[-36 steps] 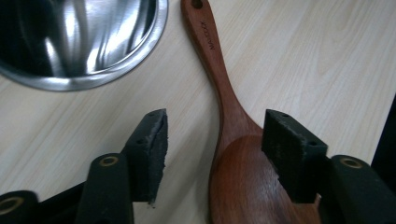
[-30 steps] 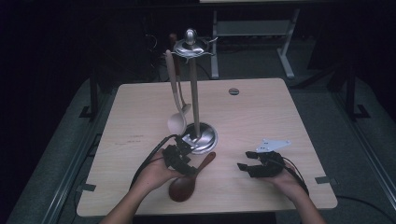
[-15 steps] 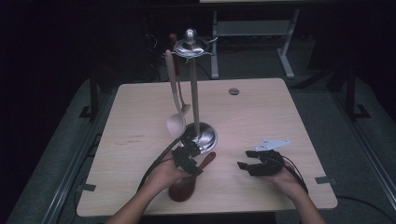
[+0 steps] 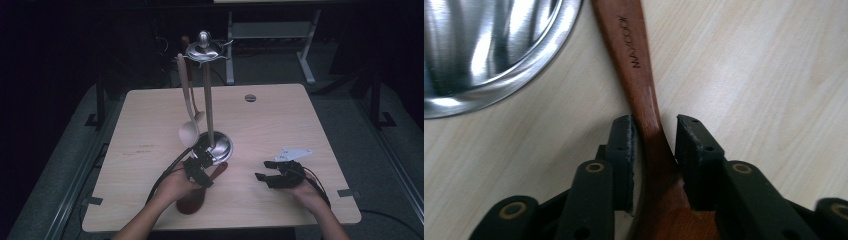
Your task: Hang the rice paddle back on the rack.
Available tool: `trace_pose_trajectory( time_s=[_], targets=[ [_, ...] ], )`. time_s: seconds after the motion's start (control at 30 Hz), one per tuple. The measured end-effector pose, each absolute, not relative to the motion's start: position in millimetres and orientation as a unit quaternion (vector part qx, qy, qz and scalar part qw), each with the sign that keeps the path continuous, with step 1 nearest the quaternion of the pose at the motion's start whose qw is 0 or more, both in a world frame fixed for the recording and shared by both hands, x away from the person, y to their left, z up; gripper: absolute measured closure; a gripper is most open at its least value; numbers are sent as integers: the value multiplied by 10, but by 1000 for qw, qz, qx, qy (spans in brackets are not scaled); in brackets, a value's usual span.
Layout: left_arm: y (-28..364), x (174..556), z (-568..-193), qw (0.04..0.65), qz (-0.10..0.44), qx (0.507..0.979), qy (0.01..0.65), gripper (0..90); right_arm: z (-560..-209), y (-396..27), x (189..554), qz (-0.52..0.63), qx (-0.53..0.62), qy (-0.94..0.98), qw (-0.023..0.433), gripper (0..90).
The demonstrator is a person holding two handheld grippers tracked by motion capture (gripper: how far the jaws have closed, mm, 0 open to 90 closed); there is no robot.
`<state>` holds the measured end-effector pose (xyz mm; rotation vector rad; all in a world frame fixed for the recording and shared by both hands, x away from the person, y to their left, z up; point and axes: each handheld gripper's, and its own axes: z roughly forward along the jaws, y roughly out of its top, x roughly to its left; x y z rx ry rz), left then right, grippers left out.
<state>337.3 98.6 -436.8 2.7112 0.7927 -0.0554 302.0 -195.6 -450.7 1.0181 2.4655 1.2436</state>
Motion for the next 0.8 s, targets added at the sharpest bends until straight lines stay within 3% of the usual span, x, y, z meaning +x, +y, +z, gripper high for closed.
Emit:
trace_pose_trajectory(
  time_s=[0.17, 0.67, 0.8],
  targets=[
    [1028, 3399, -4363, 149, -17, 947, 285, 757, -4511, -1958, 3029, 419, 346, 834, 97, 409],
    [1108, 3399, -4364, 156, -27, 943, 293, 775, -4528, -1947, 3036, 417, 345, 836, 95, 416],
    [1152, 3381, -4329, 186, -31, 937, 295, 776, -4529, -1958, 3043, 417, 345, 835, 98, 417]
  ],
)
